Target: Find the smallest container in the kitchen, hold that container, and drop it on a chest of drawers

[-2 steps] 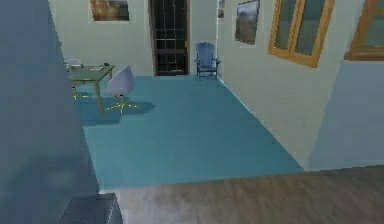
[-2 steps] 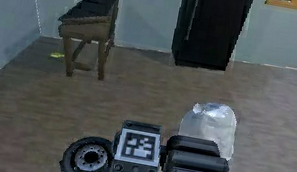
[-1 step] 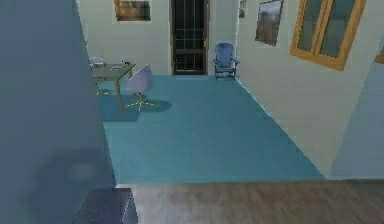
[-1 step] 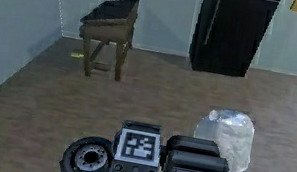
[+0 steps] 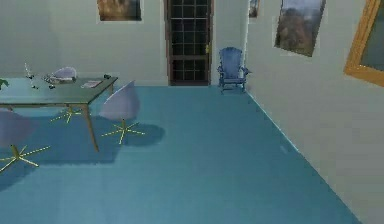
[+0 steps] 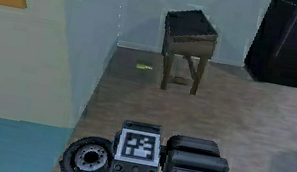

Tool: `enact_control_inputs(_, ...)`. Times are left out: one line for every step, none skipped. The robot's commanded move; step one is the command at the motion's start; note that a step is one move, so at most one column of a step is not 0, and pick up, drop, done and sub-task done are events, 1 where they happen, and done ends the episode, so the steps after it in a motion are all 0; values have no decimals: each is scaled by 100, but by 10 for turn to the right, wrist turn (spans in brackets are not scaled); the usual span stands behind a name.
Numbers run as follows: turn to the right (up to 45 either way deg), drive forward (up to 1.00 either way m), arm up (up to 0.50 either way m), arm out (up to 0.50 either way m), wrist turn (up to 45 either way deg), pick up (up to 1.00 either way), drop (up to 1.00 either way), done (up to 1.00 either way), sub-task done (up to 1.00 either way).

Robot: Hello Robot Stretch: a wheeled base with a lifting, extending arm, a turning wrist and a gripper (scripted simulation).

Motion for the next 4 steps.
enact_control_inputs(-90, 0, 0, 0, 0, 0, 0, 0, 0)
enact_control_inputs(0, 20, 0, 0, 0, 0, 0, 0, 0)
enact_control_inputs(-210, 0, 0, 0, 0, 0, 0, 0, 0)
enact_control_inputs(0, 100, 0, 0, 0, 0, 0, 0, 0)
